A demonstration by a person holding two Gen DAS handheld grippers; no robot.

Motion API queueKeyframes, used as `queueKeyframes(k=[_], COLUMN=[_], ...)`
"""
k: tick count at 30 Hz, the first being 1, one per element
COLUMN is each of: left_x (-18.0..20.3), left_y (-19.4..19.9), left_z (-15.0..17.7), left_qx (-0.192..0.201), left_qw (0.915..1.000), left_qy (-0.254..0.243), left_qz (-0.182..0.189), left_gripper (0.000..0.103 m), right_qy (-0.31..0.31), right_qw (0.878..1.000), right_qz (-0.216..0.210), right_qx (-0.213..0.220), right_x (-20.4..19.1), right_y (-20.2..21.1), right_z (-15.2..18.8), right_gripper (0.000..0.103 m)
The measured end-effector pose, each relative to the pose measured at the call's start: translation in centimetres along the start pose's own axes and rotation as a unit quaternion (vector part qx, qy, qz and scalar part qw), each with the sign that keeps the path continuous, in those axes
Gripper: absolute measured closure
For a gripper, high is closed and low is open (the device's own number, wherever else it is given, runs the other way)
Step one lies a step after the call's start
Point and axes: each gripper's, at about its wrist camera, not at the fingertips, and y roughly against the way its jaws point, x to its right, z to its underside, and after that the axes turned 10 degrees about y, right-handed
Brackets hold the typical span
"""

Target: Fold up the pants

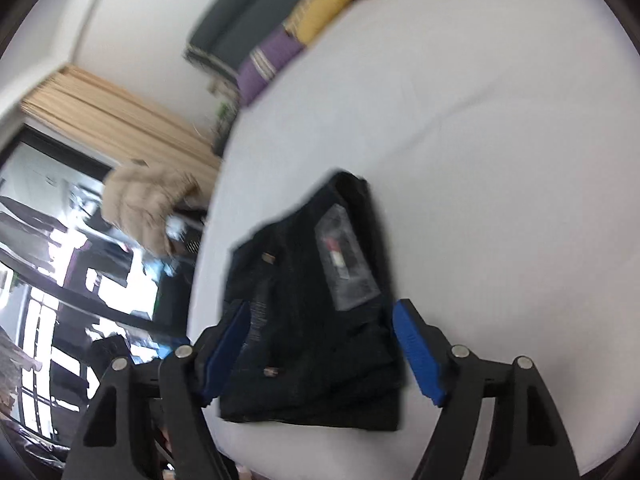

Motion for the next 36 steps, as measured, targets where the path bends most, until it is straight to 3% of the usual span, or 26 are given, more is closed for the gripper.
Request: queueKeyframes(k=[4, 6, 9, 12, 13, 14, 15, 17, 20, 23, 28, 36], left_x=[-2.8, -3.8, -3.4, -3.1, -2.8, -2.7, -2.6, -2.8, -3.4, -3.1, -1.5, -3.7], left_y=[-4.5, -6.3, -7.8, -9.3, -9.7, -10.1, -10.1, -10.2, -10.0, -9.0, -5.7, -2.6], left_z=[-0.7, -0.8, -1.5, -2.4, -2.7, -2.8, -2.9, -2.9, -2.8, -3.1, -5.7, -11.0], left_qx=[-0.088, -0.117, -0.125, -0.152, -0.159, -0.163, -0.169, -0.169, -0.163, -0.154, -0.117, -0.042], left_qw=[0.9918, 0.9851, 0.9845, 0.9807, 0.9799, 0.9795, 0.9786, 0.978, 0.9778, 0.98, 0.9902, 0.9984], left_qy=[0.092, 0.125, 0.122, 0.122, 0.119, 0.117, 0.118, 0.122, 0.131, 0.125, 0.076, 0.029], left_qz=[0.01, 0.018, 0.02, 0.022, 0.025, 0.023, 0.008, -0.006, 0.0, 0.011, 0.01, -0.023], left_gripper=[0.0, 0.0, 0.001, 0.002, 0.01, 0.032, 0.04, 0.061, 0.073, 0.077, 0.078, 0.078], right_qy=[-0.047, -0.07, -0.077, -0.06, -0.058, -0.058, -0.057, -0.043, -0.025, -0.005, 0.043, 0.051], right_qw=[0.998, 0.996, 0.994, 0.994, 0.994, 0.994, 0.994, 0.995, 0.996, 0.998, 0.998, 0.998], right_qz=[-0.004, -0.007, -0.033, -0.027, -0.026, -0.025, -0.022, -0.007, 0.014, 0.024, 0.021, -0.038], right_qx=[-0.046, -0.053, -0.066, -0.089, -0.092, -0.093, -0.094, -0.094, -0.082, -0.06, -0.04, 0.009], right_x=[3.3, 4.4, 4.4, 3.2, 2.9, 2.6, 2.2, 1.4, -0.5, -2.7, -7.6, -13.1], right_y=[-2.7, -3.6, -5.1, -6.9, -7.4, -7.6, -7.8, -7.9, -7.3, -6.7, -6.9, -11.8], right_z=[-0.6, -0.7, -1.1, -1.4, -1.4, -1.4, -1.4, -1.4, -1.4, -1.7, -3.8, -10.9], right_gripper=[0.047, 0.061, 0.061, 0.059, 0.059, 0.058, 0.058, 0.06, 0.077, 0.081, 0.084, 0.084])
